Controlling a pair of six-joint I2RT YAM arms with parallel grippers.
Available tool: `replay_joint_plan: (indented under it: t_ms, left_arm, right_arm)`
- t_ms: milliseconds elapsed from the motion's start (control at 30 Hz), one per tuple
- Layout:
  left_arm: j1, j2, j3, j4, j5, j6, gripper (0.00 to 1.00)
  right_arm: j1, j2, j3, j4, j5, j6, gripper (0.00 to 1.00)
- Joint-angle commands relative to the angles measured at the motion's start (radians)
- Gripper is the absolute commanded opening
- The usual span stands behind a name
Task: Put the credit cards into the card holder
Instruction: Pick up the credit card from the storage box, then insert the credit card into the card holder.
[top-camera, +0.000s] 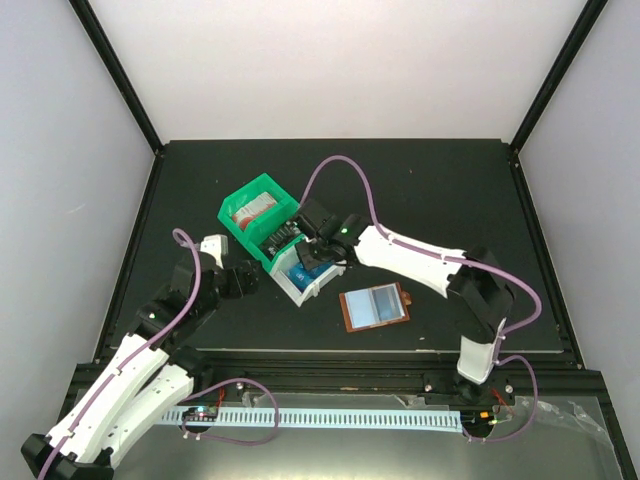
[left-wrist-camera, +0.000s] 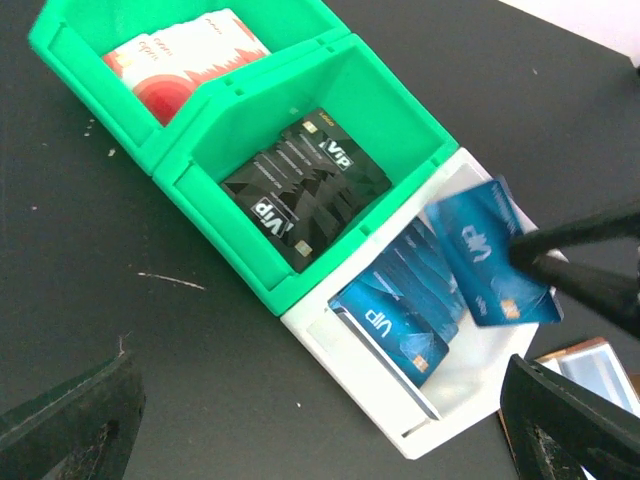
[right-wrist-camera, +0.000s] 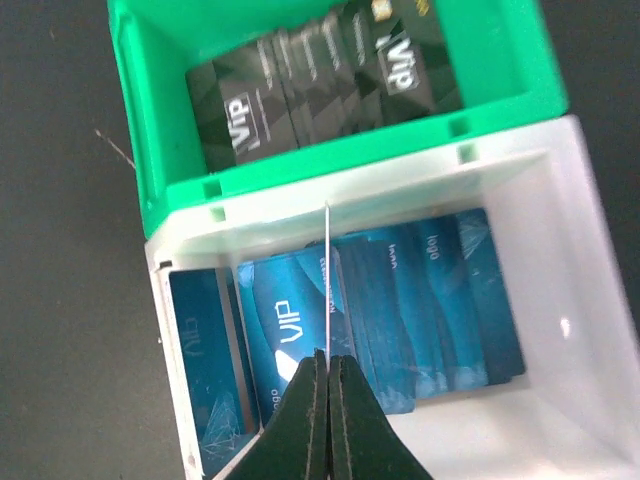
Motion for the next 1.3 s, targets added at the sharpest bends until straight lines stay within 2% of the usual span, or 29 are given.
replay_joint_plan:
  t_ms: [0, 167, 300, 433, 600, 733, 933, 1100, 1267]
  left_arm:
    - [0.008, 0.008, -0.001, 0.048, 0.082, 0.041, 0.99]
    - [0.007, 0.016, -0.020, 0.136, 0.307, 0.112, 0.99]
    - [-0.001, 0.043, -0.060, 0.282, 0.494, 0.072, 0.99]
    - [-0.055, 0.121, -0.081, 0.407, 0.548, -0.001, 0.98]
    - [-0.251, 0.290, -0.032, 0.488, 0.445, -0.035, 0.91]
    - [-0.373, 0.461, 0.015, 0.534, 0.369, -0.066, 0.81]
    - [-0.484, 0.648, 0.050, 0.582, 0.248, -0.071, 0.71]
    - [-0.548, 0.792, 0.104, 0.553, 0.127, -0.051, 0.68]
    - [-0.590, 0.905, 0.156, 0.526, 0.060, -0.044, 0.57]
  right_arm:
    - [0.002, -0.131, -0.020, 0.042, 0.104, 0.021, 0.01]
    - [-0.006, -0.349, -0.203, 0.122, 0.100, 0.065, 0.01]
    - [-0.034, -0.541, -0.430, 0.174, 0.086, 0.135, 0.01]
    - [-0.114, -0.711, -0.652, 0.245, 0.030, 0.206, 0.01]
    - [-0.219, -0.827, -0.845, 0.341, -0.111, 0.232, 0.01]
    - [-0.282, -0.831, -0.935, 0.423, -0.215, 0.227, 0.01]
    - [-0.445, -0.764, -1.075, 0.631, -0.526, 0.213, 0.01]
    - [-0.504, -0.694, -1.126, 0.687, -0.621, 0.200, 0.01]
    - [-0.545, -0.690, -1.170, 0.704, -0.665, 0.184, 0.01]
